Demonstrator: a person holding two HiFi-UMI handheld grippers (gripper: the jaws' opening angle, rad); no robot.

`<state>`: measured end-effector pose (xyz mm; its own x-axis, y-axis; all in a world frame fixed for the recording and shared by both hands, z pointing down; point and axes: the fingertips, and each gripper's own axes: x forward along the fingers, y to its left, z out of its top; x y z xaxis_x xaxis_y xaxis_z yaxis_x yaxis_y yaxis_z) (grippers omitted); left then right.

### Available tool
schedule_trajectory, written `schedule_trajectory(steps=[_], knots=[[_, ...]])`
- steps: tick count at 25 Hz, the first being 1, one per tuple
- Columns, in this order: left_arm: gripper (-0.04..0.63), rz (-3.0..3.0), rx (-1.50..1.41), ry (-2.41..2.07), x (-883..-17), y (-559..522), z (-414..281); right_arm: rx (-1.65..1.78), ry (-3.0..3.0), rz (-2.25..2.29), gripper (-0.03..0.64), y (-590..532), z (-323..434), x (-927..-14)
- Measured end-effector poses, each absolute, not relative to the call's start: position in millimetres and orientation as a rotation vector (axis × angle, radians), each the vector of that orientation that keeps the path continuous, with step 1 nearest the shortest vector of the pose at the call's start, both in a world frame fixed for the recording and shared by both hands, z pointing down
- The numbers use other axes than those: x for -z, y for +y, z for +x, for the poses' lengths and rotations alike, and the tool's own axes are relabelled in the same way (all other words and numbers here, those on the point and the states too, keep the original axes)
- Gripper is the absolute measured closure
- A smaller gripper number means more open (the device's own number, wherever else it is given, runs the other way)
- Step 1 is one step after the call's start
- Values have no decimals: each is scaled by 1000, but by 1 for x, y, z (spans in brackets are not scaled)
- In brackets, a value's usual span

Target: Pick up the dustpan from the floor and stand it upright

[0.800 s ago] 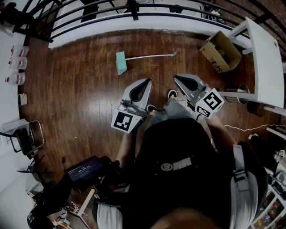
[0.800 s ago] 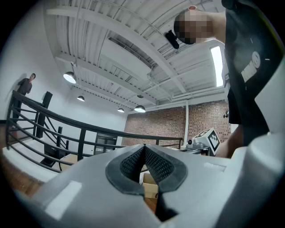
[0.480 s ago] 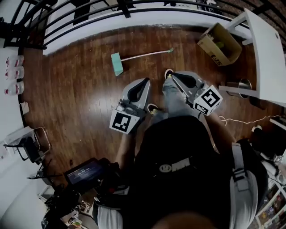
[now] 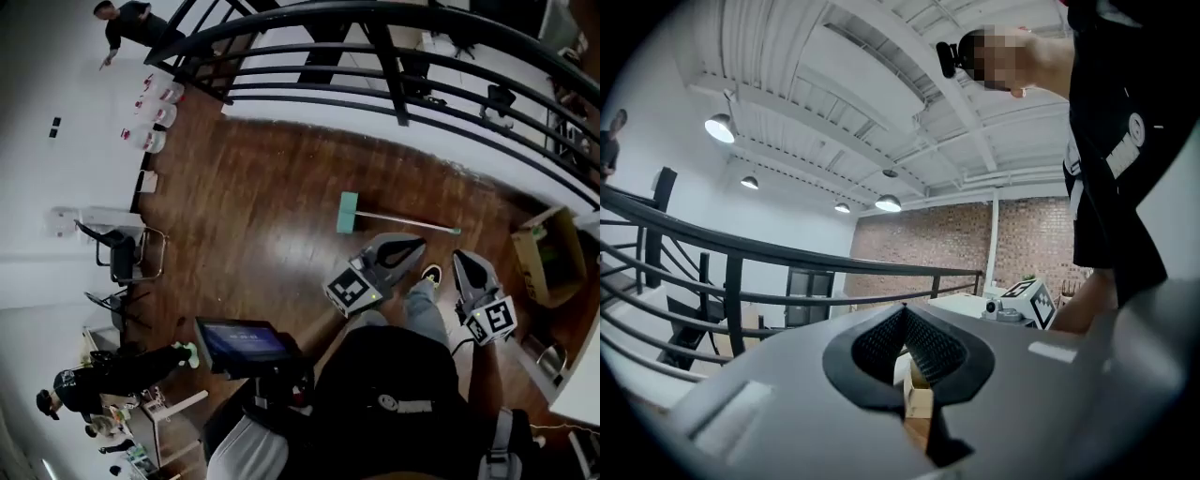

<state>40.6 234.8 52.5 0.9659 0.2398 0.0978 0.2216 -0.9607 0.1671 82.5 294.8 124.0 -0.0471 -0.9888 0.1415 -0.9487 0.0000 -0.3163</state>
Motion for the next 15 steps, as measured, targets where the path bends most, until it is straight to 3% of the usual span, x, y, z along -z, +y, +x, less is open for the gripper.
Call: schedule_trajectory(steps=[8, 11, 15], knots=[[578, 2958, -128, 181, -46, 136, 82, 441, 2150, -2063, 612, 185, 116, -120], [578, 2912, -265, 205, -118, 124, 110, 613, 2056, -2162, 612, 185, 142, -177], [578, 2832, -366, 264, -253, 119, 146, 846, 1897, -2283, 612, 206, 182, -326]])
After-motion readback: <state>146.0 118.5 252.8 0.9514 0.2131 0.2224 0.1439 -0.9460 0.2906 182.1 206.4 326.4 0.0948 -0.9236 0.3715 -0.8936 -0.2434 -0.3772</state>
